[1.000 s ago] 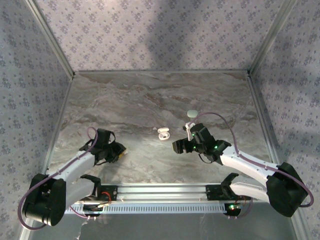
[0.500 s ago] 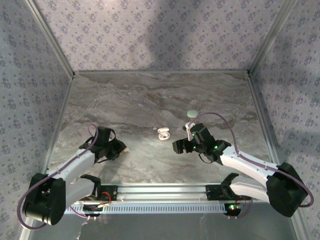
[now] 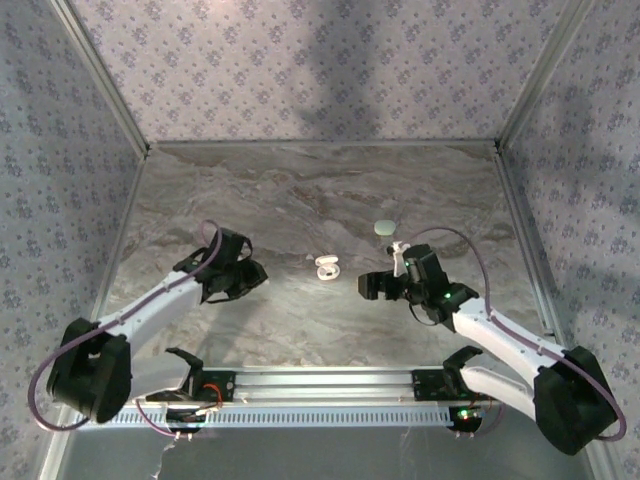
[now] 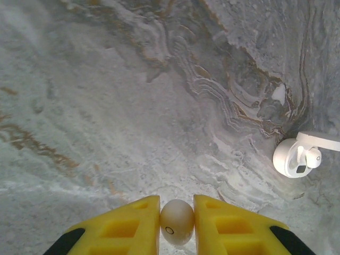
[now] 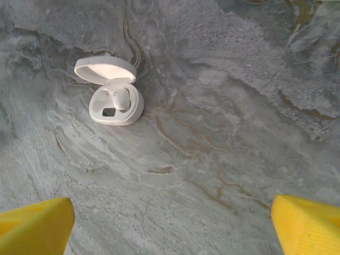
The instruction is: Insert the wireless bluetooth earbuds into the charging case
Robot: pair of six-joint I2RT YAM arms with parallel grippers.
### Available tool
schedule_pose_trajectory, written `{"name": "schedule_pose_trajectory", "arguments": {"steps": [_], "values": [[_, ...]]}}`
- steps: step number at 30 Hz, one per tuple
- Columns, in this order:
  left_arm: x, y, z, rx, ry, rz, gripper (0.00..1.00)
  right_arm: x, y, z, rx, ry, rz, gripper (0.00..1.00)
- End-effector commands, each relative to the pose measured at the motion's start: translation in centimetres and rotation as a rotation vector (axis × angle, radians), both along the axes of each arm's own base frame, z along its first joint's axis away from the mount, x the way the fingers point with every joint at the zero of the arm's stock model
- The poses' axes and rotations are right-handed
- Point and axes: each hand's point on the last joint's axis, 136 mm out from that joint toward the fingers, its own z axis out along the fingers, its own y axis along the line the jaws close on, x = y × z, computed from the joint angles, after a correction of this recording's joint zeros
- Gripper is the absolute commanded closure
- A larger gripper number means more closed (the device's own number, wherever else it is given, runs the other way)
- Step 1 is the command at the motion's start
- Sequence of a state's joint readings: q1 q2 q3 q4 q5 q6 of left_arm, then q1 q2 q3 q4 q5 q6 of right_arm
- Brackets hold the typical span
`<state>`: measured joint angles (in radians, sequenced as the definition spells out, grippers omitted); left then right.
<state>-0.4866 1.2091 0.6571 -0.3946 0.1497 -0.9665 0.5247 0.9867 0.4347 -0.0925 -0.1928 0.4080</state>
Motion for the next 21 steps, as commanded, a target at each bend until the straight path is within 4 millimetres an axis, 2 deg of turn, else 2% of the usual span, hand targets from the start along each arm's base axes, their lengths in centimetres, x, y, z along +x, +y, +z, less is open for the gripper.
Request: {"name": "schedule_pose_trajectory", "arguments": {"steps": [1, 5, 9, 11, 14, 16, 21], "values": [[0.7, -0.8, 0.5, 0.089, -0.008, -0.059, 0.76, 0.1, 0.0, 1.2, 0.068, 0.011, -0.023, 0.0], [1.4, -2.9, 0.7, 0.139, -0.004, -0.127, 0.76, 0.8, -0.2, 3.2, 0.085, 0.017, -0.056, 0.0], [2.1, -4.9, 0.8, 0.198, -0.005, -0.188, 0.76, 2.2, -0.1, 5.9, 0.108, 0.0, -0.065, 0.0], [2.4, -5.8, 0.9, 0.23, -0.005, -0.22, 0.76, 3.0, -0.1, 6.5, 0.124, -0.012, -0.066, 0.0], [2.7, -7.0, 1.2, 0.292, -0.013, -0.257, 0.76, 4.3, -0.7, 6.0, 0.137, -0.015, -0.085, 0.0], [3.0, -7.8, 1.5, 0.332, -0.022, -0.277, 0.76, 4.7, -1.2, 4.7, 0.15, 0.013, -0.103, 0.0], [3.5, -9.5, 1.6, 0.419, -0.021, -0.332, 0.76, 4.3, -2.0, 2.5, 0.221, 0.058, -0.125, 0.0]]}}
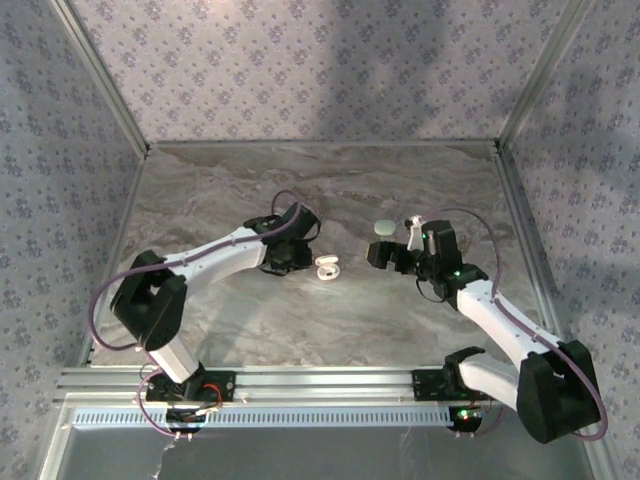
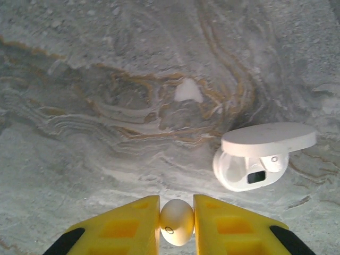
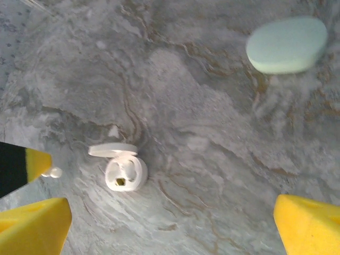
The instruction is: Insert the wireless bluetooth earbuds into the charging case
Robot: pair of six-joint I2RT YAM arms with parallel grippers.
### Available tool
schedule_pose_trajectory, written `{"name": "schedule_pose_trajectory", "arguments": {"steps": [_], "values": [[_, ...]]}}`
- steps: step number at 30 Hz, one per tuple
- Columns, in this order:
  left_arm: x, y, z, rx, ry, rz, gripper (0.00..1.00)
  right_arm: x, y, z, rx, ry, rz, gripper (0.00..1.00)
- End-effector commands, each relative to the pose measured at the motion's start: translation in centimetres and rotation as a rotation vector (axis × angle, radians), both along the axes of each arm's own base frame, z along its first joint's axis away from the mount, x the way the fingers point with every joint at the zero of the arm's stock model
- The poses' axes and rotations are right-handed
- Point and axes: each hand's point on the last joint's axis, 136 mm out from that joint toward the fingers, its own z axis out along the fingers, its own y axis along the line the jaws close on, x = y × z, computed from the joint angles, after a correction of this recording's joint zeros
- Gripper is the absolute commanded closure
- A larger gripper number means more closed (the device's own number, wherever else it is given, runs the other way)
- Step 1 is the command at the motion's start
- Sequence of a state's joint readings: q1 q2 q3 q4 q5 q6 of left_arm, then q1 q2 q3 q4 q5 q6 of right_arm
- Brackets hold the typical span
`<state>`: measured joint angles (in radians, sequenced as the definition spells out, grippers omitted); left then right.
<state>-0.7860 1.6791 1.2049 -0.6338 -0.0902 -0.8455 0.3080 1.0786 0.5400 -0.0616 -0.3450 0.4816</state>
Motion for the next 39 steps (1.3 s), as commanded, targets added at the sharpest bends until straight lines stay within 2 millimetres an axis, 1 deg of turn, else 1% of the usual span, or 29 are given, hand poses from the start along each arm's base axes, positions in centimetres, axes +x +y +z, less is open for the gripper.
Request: {"name": "schedule_pose_trajectory", "arguments": {"steps": [1, 6, 16, 20, 24, 30, 36, 39], "values": [[-0.1, 0.3, 0.0, 0.125, 0.0, -0.039, 0.76, -0.6, 0.5, -0.5, 0.086, 0.014, 0.023, 0.0], [0.0, -1.3, 0.2, 0.198, -0.01, -0.088, 0.77, -0.6, 0.7, -0.5, 0.118, -0.012, 0.03, 0.0], [-0.3, -2.8, 0.4, 0.324, -0.032, -0.147, 0.77, -0.5, 0.6, -0.6, 0.114, -0.024, 0.018, 0.0], [-0.3, -3.3, 0.2, 0.363, -0.03, -0.169, 0.76, -0.5, 0.6, -0.7, 0.113, -0.023, 0.017, 0.0], [-0.5, -4.1, -0.3, 0.361, -0.038, -0.202, 0.75, -0.5, 0.6, -0.6, 0.114, -0.023, 0.016, 0.0], [-0.1, -4.5, -0.5, 0.36, -0.053, -0.217, 0.75, -0.5, 0.6, -0.7, 0.116, -0.022, 0.015, 0.0], [0.0, -4.7, -1.7, 0.373, -0.04, -0.228, 0.75, -0.5, 0.4, -0.6, 0.115, -0.025, 0.008, 0.0], [-0.1, -4.6, -1.7, 0.371, -0.041, -0.224, 0.75, -0.6, 0.4, -0.7, 0.114, -0.021, 0.011, 0.0]]}}
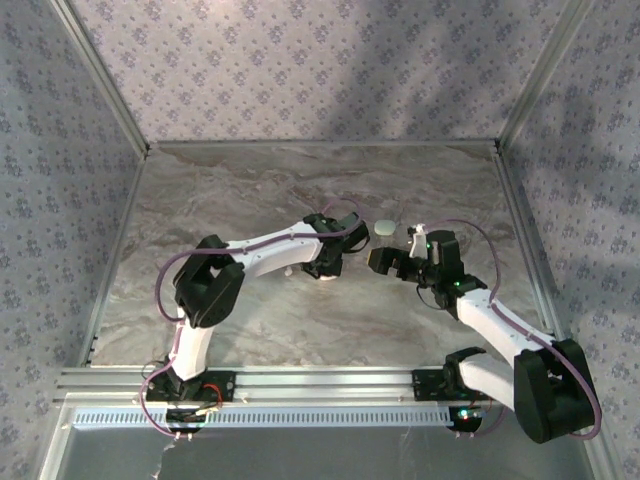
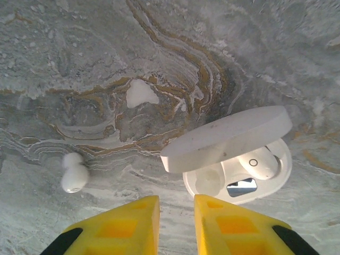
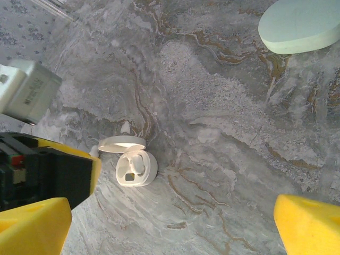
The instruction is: Insert the wireless bluetooth earbuds into the charging case
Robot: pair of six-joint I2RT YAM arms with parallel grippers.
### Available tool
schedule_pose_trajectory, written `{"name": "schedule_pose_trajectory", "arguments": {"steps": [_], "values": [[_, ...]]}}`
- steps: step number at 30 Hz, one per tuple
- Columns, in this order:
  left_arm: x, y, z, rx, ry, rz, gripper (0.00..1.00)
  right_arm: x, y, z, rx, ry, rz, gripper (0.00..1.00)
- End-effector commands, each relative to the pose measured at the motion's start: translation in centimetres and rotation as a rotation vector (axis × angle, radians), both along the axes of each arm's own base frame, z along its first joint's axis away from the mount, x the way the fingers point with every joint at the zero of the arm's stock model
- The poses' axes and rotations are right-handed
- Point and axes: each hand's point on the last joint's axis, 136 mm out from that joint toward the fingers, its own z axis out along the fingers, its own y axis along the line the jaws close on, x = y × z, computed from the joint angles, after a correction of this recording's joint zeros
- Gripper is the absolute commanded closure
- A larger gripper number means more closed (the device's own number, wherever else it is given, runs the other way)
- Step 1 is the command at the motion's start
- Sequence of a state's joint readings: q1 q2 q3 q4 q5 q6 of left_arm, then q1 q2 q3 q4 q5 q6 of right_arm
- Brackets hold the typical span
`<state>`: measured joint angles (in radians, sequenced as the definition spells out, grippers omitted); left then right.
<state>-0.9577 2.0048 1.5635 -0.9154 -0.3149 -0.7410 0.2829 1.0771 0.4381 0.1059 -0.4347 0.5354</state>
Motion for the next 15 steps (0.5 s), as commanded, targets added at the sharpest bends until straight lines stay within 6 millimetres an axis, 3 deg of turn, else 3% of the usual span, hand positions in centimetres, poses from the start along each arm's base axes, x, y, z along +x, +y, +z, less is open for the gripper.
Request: {"name": "schedule_pose_trajectory", "arguments": {"steps": [1, 9, 15], "values": [[0.3, -0.1, 0.7, 0.004, -0.035, -0.011, 0.74, -0.1, -0.1, 0.1, 0.011, -0.003, -0.006, 0.0], [0.1, 4.0, 3.2, -0.123, -0.108, 0.082, 0.65, -0.2, 0.4, 0.5, 0.003, -0.02, 0.023, 0.0], [-0.4, 7.4, 2.7, -0.179, -0.094, 0.119, 0.5, -0.7, 1.7, 0.5, -0.065, -0.045, 0.069, 0.0]]}}
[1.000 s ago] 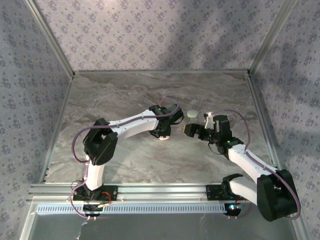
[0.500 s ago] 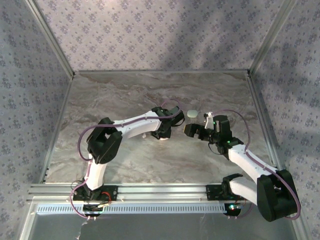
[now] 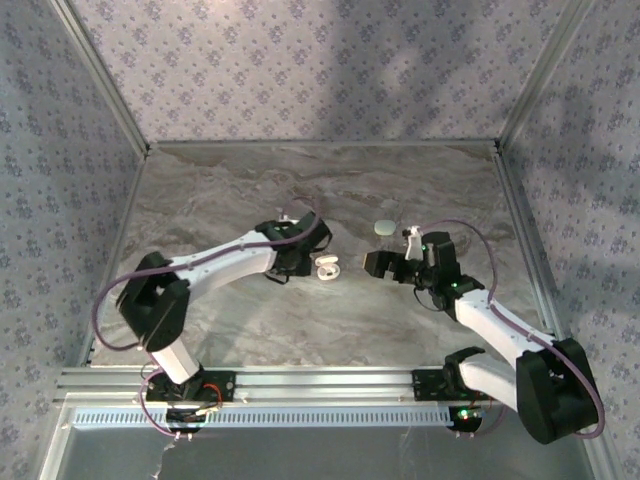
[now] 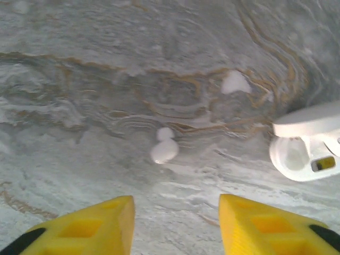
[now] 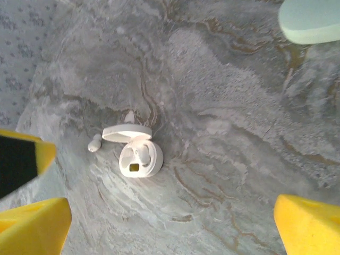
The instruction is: Insert the wireless bluetooth earbuds into the charging case
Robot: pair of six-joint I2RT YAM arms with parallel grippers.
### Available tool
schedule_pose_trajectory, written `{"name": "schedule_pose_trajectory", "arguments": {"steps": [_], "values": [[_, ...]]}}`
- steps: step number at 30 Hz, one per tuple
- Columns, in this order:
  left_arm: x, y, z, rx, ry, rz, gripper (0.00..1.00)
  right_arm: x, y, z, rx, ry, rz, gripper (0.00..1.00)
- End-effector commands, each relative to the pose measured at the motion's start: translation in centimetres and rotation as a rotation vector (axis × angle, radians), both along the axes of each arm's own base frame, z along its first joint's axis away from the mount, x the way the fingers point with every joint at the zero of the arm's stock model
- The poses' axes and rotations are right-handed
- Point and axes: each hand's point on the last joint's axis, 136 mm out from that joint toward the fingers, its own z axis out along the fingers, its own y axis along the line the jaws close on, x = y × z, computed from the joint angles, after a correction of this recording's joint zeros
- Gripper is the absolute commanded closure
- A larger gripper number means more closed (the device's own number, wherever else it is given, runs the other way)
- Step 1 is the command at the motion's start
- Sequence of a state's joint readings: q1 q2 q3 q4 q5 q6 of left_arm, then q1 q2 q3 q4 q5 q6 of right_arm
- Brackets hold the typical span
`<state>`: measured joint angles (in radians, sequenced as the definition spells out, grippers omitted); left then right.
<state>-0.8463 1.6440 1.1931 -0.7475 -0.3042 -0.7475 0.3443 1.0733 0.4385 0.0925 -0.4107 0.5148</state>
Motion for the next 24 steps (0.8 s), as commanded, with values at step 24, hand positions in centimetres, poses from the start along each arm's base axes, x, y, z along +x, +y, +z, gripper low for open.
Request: {"name": "schedule_pose_trajectory", "arguments": {"steps": [24], "values": [[1.4, -2.1, -3.0, -0.689, 0.102, 0.161, 0.1, 0.1, 1.3, 0.2, -0.08, -0.034, 0.051, 0.0]]}}
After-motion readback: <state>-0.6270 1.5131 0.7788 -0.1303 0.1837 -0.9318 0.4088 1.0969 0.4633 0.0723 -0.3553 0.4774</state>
